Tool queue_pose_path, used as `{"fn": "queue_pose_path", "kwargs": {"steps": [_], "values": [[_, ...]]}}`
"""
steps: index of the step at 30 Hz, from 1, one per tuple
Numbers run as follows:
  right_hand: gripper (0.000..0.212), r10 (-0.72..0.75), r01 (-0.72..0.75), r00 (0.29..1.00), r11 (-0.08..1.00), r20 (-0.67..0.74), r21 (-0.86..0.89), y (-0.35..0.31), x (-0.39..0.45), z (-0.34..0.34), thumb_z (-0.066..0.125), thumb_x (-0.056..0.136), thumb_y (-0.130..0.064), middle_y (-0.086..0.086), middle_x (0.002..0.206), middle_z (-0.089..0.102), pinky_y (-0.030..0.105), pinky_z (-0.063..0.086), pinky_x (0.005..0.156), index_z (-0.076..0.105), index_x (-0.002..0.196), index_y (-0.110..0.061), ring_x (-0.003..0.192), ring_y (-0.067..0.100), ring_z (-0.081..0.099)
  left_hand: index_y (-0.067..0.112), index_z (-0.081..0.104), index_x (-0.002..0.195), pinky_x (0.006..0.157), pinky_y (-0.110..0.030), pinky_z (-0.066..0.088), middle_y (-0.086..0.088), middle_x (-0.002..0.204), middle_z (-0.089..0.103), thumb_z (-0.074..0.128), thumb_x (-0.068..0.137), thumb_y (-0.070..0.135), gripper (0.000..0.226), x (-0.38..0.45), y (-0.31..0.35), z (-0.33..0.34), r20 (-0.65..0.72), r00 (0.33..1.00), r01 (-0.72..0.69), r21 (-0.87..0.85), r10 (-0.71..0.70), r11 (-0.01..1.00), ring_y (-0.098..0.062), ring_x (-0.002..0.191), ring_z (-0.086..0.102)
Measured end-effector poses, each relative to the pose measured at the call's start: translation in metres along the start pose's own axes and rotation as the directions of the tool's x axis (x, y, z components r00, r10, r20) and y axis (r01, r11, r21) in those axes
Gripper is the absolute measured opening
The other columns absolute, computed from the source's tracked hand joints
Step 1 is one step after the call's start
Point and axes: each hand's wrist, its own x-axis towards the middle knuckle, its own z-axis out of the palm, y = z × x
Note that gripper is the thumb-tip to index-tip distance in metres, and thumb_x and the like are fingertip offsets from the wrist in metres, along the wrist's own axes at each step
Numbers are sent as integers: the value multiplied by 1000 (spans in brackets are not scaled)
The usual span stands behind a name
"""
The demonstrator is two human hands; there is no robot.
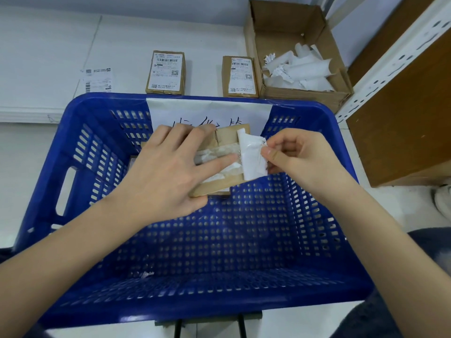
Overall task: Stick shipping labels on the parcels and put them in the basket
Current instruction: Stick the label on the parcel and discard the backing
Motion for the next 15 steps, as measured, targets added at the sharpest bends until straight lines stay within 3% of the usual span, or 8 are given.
{"fn": "queue_pose_path", "kwargs": {"steps": [2, 5, 8, 10, 12, 15], "values": [[9, -26, 21, 998, 996, -63, -85, 3, 1, 3, 68, 86, -13, 5, 74, 67, 29, 58, 68, 65, 78, -15, 69, 20, 67, 23, 61, 128, 77, -44, 35, -25, 126, 53, 80, 56, 42, 77, 0, 2, 0, 7, 1000, 3, 2, -3, 1000, -40, 97, 53], [11, -133, 79, 976, 953, -170, -293, 4, -2, 11, 70, 84, -14, -4, 68, 65, 21, 53, 65, 65, 74, -15, 65, 12, 63, 23, 60, 129, 77, -44, 32, -25, 125, 53, 82, 54, 41, 80, 1, 8, 2, 0, 1000, -5, 0, 5, 1000, -38, 97, 50], [11, -303, 161, 930, 845, -208, -510, 8, -8, 28, 65, 81, -10, 4, 64, 62, 38, 52, 62, 62, 71, -6, 61, 22, 59, 25, 55, 129, 77, -45, 33, -24, 125, 51, 83, 52, 40, 84, 1, 14, 3, 0, 999, -35, 17, 35, 999, -38, 97, 50], [16, -426, 221, 884, 742, -191, -632, 11, -9, 38, 61, 81, -9, 9, 62, 58, 41, 49, 50, 58, 67, -1, 52, 28, 55, 23, 57, 127, 77, -46, 33, -25, 124, 52, 84, 50, 37, 82, -1, 16, 4, 8, 1000, -27, 21, 27, 999, -40, 97, 53], [19, -490, 266, 855, 696, -170, -666, 14, -11, 44, 57, 82, -10, 9, 59, 55, 36, 46, 41, 57, 65, -1, 45, 27, 51, 21, 65, 120, 77, -46, 32, -25, 122, 55, 84, 48, 36, 76, -2, 16, 4, 21, 1000, 3, 8, -4, 1000, -41, 95, 55], [22, -453, 322, 885, 763, -108, -561, 18, -14, 46, 52, 90, -15, 9, 70, 61, 41, 51, 53, 64, 77, -2, 56, 25, 56, 19, 69, 116, 77, -45, 31, -25, 121, 56, 83, 48, 36, 72, -2, 13, 6, 42, 998, 45, 5, -46, 999, -42, 95, 56]]}}
